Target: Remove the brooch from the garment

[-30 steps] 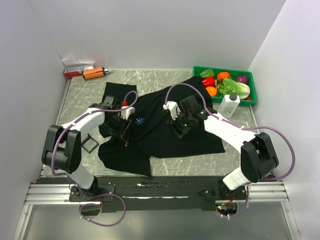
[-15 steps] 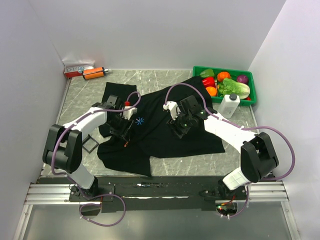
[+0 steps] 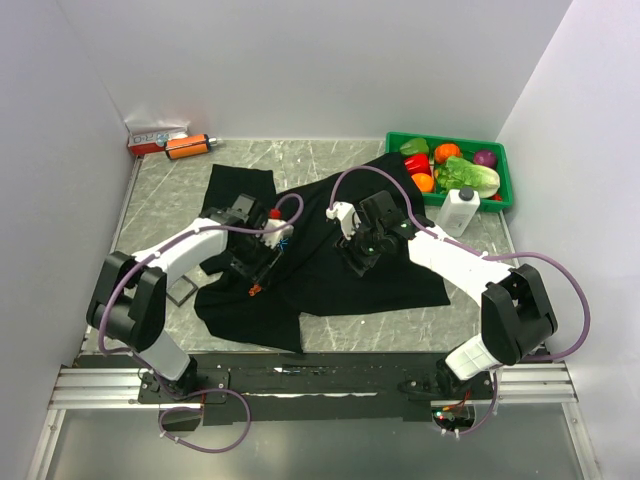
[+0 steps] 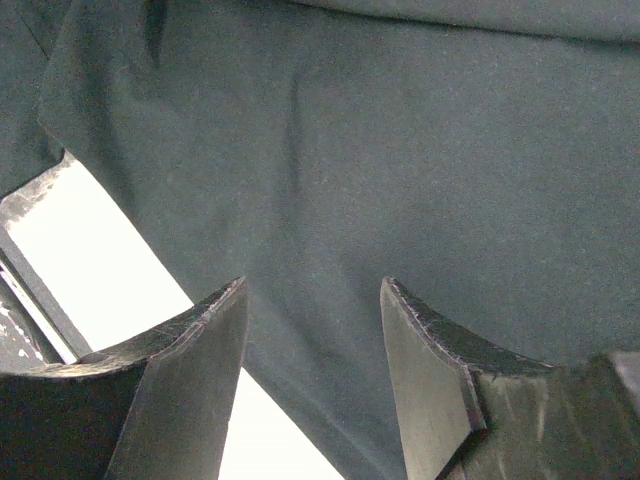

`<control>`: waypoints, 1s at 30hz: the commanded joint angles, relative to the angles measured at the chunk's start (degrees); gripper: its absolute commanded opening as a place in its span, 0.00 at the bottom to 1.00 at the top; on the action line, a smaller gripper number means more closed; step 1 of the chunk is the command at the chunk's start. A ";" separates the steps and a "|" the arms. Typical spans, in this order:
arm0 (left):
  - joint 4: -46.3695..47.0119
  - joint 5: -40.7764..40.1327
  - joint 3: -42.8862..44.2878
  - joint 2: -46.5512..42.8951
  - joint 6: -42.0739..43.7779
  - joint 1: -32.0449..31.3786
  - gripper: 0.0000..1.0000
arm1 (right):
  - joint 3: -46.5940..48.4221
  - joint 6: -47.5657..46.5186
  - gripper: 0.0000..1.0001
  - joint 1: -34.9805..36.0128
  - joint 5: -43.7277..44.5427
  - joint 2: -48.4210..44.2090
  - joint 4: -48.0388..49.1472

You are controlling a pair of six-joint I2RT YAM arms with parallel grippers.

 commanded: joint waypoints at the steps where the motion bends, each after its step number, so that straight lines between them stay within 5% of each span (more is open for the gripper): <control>1: -0.07 -6.64 -0.45 -0.12 2.46 -1.85 0.56 | 0.99 -0.41 0.63 0.53 0.16 -0.24 1.70; 17: 0.63 -9.19 0.51 3.04 1.93 -6.43 0.56 | 1.16 -0.41 0.63 0.44 -0.02 0.20 1.97; 30: -0.07 -16.14 3.06 2.96 0.70 -6.25 0.29 | 1.25 -0.41 0.63 0.62 0.07 0.20 1.70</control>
